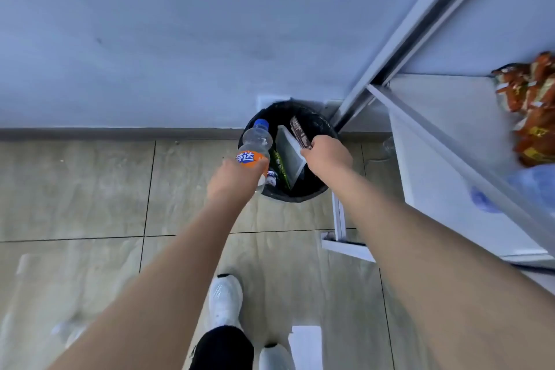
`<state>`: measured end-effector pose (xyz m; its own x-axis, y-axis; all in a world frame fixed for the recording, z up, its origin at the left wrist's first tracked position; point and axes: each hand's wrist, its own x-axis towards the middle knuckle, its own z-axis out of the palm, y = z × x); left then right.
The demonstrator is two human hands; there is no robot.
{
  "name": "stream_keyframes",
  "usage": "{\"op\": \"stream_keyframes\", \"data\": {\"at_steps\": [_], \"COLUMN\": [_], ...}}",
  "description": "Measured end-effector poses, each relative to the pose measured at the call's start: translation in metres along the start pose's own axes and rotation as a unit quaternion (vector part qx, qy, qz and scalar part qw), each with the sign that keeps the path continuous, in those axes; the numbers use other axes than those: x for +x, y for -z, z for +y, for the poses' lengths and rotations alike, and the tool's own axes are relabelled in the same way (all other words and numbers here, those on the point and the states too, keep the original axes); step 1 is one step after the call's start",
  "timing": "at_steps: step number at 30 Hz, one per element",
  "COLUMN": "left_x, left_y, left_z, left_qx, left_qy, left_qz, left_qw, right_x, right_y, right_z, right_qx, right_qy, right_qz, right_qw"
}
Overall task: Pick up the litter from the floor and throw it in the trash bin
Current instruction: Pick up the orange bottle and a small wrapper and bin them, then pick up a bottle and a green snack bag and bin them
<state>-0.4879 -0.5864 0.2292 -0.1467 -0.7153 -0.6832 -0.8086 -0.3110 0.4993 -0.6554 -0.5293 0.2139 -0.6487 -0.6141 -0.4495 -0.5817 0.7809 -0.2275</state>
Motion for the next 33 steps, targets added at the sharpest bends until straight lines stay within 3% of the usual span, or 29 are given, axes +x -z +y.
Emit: {"op": "stream_keyframes", "data": {"at_steps": [8,16,25,33], "left_x": [0.067,0.058,-0.053,-0.139], "left_y": [-0.028,0.021,0.062,0.078], "left_z": [0.032,-0.012,-0.113,-0.248], "left_qx": [0.021,0.256,0.218,0.192], "left_qy": [-0.039,-0.064,-0.029,0.019], "left_qz": [-0.061,0.003,0.053,0.092], "left_qw": [0.997,0.965,0.974,0.977], "right_x": [0.052,0.03,-0.085,-0.225], "right_y": [0.001,0.014,0.006,-0.088], "right_z": [0.004,-0.029,-0.074,-0.082], "right_qx": [0.0,-0.003,-0.013,-0.055], "right_qy": [-0.031,0.018,0.106,0.165], "right_qz": [-0.074,-0.129,-0.192,-0.275], "right_qw": [0.997,0.992,0.976,0.945]}}
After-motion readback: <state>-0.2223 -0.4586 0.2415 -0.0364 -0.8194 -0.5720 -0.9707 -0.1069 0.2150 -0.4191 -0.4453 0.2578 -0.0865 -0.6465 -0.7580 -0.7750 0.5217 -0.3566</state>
